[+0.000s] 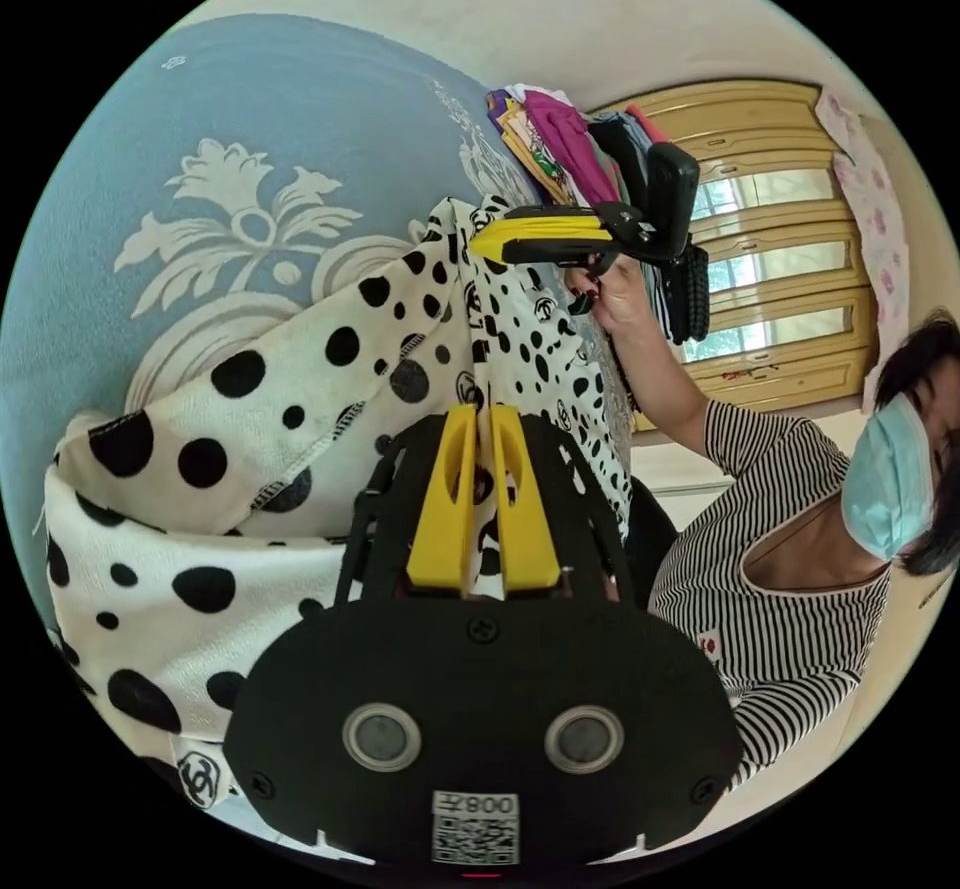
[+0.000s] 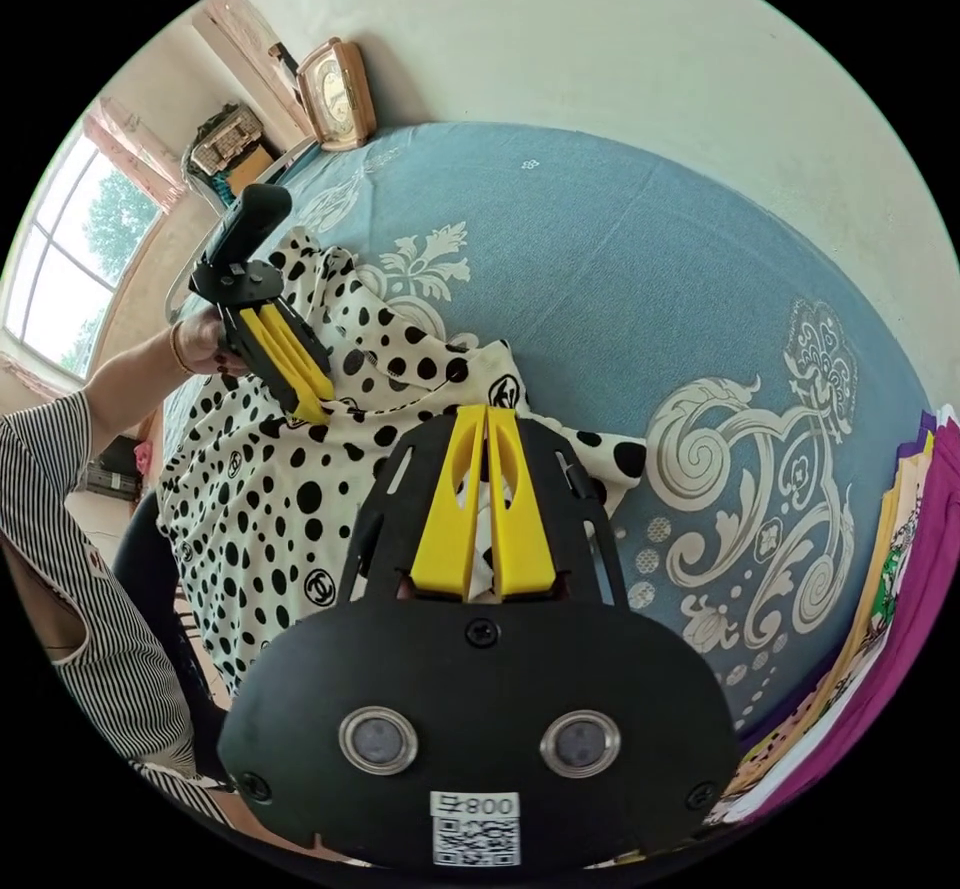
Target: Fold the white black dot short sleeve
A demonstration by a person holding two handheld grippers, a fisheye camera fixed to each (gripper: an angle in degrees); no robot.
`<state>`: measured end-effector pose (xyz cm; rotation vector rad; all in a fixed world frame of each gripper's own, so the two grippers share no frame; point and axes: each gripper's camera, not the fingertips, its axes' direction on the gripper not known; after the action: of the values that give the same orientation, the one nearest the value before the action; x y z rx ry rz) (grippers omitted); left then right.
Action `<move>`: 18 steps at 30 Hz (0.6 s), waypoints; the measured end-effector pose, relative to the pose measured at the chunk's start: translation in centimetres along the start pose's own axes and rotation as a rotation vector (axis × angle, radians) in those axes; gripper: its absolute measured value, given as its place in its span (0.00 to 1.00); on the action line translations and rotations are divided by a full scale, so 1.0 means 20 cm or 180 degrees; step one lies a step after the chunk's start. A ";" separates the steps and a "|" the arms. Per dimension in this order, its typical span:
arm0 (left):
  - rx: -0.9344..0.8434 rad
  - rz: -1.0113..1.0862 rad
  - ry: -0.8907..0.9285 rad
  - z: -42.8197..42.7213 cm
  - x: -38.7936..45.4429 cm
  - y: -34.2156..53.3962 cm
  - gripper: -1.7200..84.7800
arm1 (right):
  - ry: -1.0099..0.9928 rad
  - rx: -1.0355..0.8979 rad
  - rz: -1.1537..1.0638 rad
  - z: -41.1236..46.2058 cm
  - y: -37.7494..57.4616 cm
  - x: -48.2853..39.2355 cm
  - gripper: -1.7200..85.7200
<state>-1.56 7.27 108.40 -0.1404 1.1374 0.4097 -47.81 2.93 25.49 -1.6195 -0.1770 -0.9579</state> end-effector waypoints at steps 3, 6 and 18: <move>0.0113 -0.0014 -0.0182 -0.11 0.03 0.10 0.10 | -0.0108 -0.0006 0.0069 -0.02 0.01 0.04 0.02; 0.0347 0.0073 -0.0437 -0.26 0.12 0.25 0.11 | -0.0153 0.0042 0.0099 -0.05 0.05 0.05 0.02; 0.0376 0.0154 -0.1650 -0.44 0.40 0.64 0.06 | 0.0156 0.0072 -0.0274 -0.16 0.23 -0.34 0.02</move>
<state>-11.22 18.21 98.81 0.0950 0.6518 0.3914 -51.13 1.22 17.38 -1.5765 -0.2247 -1.0569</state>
